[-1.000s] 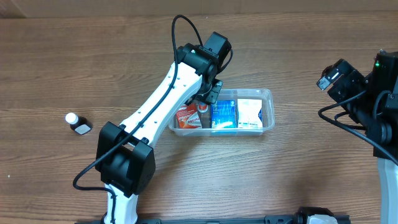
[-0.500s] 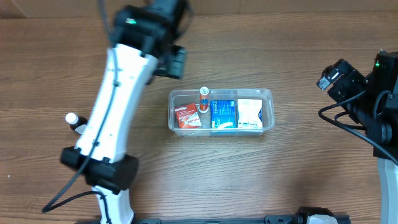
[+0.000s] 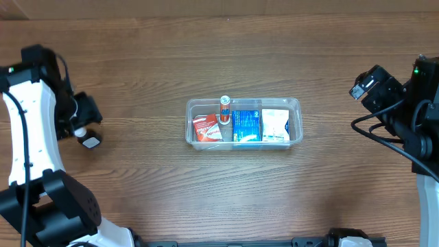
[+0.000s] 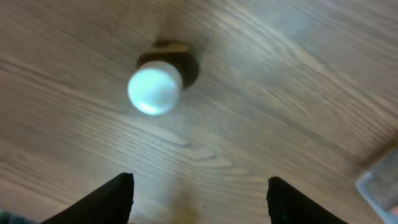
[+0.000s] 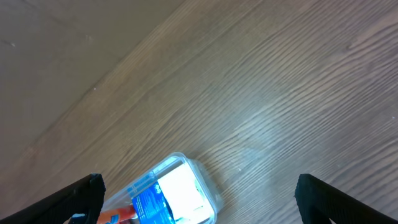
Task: Pack container
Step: 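Grasp the dark bottle with white cap using the left gripper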
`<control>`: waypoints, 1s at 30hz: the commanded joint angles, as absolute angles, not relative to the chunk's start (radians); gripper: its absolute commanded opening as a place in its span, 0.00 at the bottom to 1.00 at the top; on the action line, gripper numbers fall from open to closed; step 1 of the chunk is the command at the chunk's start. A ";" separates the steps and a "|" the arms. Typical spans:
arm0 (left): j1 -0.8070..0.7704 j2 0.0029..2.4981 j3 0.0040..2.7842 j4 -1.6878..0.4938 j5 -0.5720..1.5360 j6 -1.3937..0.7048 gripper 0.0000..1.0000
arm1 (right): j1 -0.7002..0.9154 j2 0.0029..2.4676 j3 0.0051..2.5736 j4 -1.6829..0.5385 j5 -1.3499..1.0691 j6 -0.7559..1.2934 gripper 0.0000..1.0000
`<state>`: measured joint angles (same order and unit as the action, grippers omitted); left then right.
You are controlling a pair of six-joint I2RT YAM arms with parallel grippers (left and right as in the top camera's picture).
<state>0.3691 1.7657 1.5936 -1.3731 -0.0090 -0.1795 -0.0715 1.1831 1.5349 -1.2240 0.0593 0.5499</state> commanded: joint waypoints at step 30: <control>0.457 1.832 1.435 -1.078 0.072 -0.110 0.17 | -0.074 1.180 1.539 -1.222 0.069 0.554 1.00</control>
